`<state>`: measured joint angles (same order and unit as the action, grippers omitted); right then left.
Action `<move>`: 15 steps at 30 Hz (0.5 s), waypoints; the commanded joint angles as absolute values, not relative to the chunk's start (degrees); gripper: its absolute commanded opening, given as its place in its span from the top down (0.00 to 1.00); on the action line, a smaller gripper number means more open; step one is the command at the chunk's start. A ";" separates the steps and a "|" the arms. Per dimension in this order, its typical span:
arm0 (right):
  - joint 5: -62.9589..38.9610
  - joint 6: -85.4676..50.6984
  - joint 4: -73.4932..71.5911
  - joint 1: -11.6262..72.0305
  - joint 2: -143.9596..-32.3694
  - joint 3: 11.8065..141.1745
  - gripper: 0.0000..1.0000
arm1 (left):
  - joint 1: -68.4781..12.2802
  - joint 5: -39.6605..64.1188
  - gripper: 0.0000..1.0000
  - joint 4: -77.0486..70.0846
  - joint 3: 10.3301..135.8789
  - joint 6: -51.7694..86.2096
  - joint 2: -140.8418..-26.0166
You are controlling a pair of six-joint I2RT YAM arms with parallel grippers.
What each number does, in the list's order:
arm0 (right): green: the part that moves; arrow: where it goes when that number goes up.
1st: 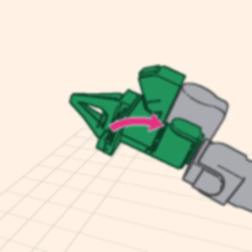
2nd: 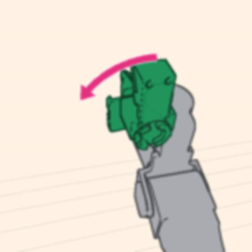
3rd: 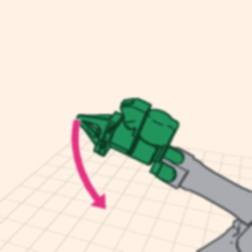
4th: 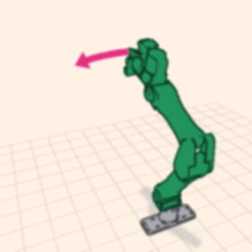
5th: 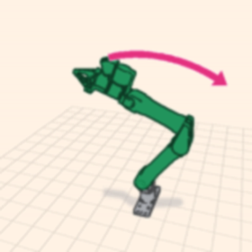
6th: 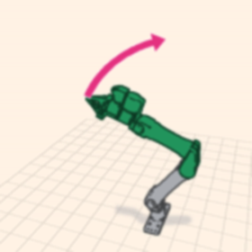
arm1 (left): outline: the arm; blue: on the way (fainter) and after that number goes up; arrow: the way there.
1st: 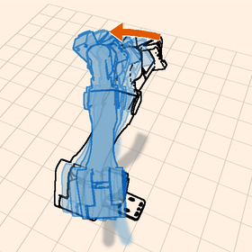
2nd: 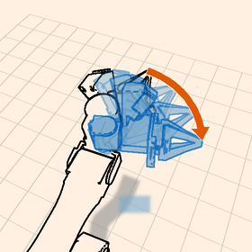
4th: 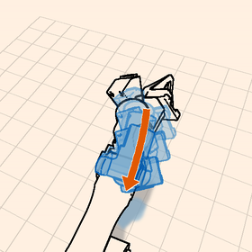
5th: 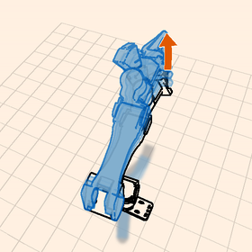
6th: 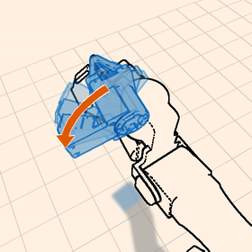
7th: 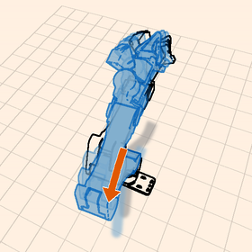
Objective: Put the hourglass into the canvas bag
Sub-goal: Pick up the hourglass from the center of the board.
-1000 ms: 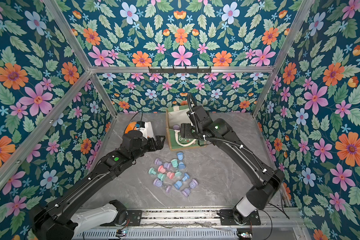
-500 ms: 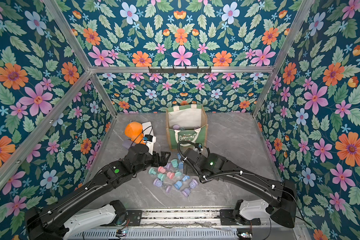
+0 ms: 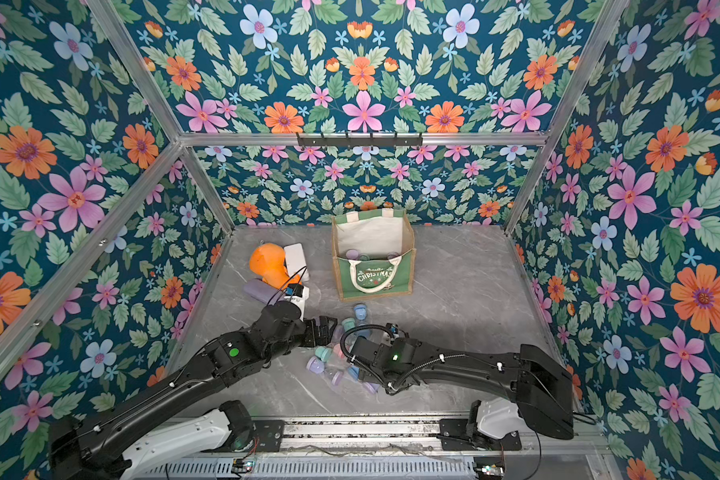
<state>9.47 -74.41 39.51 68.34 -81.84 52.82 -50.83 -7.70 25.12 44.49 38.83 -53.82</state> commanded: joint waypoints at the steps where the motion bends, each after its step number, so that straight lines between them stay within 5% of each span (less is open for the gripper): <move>1: 8.62 -78.45 36.97 68.64 -84.00 52.82 0.14 | -50.87 -9.45 0.00 26.46 44.64 39.07 -53.70; 15: 6.07 -79.12 37.26 68.82 -90.56 51.84 0.22 | -50.80 -9.72 0.00 26.12 44.74 39.00 -54.40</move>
<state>7.40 -77.78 35.62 68.62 -89.78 51.79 -50.83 -8.97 25.74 44.49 38.83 -54.46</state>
